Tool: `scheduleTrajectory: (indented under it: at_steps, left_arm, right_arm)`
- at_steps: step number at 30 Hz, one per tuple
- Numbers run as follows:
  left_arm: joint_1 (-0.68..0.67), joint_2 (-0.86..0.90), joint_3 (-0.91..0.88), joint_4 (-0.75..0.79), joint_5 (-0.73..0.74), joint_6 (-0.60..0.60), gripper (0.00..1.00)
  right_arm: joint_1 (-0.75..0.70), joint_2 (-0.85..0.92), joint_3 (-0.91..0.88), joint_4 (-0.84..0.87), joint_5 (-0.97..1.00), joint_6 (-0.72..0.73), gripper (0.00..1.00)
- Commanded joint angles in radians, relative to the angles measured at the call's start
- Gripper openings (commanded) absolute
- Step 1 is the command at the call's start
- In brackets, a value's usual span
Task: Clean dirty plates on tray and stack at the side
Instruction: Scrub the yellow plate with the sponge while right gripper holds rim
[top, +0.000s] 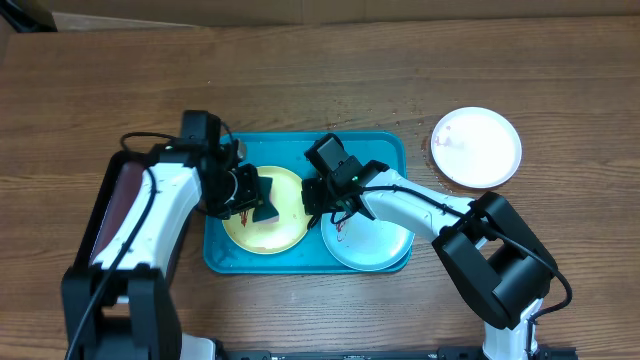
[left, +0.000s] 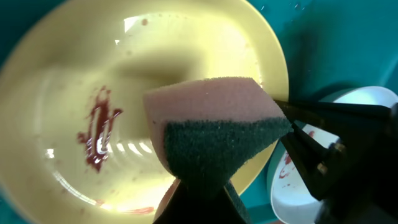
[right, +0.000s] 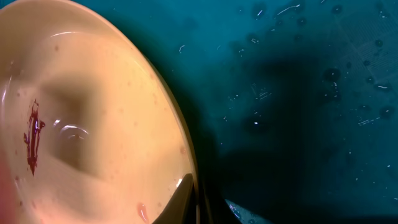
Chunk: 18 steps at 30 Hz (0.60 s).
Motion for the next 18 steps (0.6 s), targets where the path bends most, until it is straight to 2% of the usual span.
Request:
scheduleTrajectory:
  at_steps: [1, 6, 8, 15, 18]
  left_arm:
    - [-0.006, 0.068, -0.009, 0.019, 0.032, -0.013, 0.04]
    - [-0.006, 0.161, -0.009, 0.029, 0.035, 0.005, 0.04]
    - [-0.006, 0.212, -0.009, 0.029, -0.039, 0.026, 0.04]
    - [-0.005, 0.286, -0.009, 0.021, -0.513, -0.085, 0.04]
    - [-0.005, 0.283, -0.009, 0.016, -0.672, -0.125, 0.04]
  right_arm:
    - [-0.003, 0.014, 0.014, 0.0, 0.02, -0.017, 0.05]
    - [-0.003, 0.014, 0.014, 0.003, 0.027, -0.017, 0.05]
    - [-0.003, 0.014, 0.014, 0.004, 0.035, -0.017, 0.05]
    - [-0.003, 0.014, 0.014, -0.003, 0.035, -0.017, 0.05]
    - [-0.003, 0.014, 0.014, -0.003, 0.035, -0.017, 0.05]
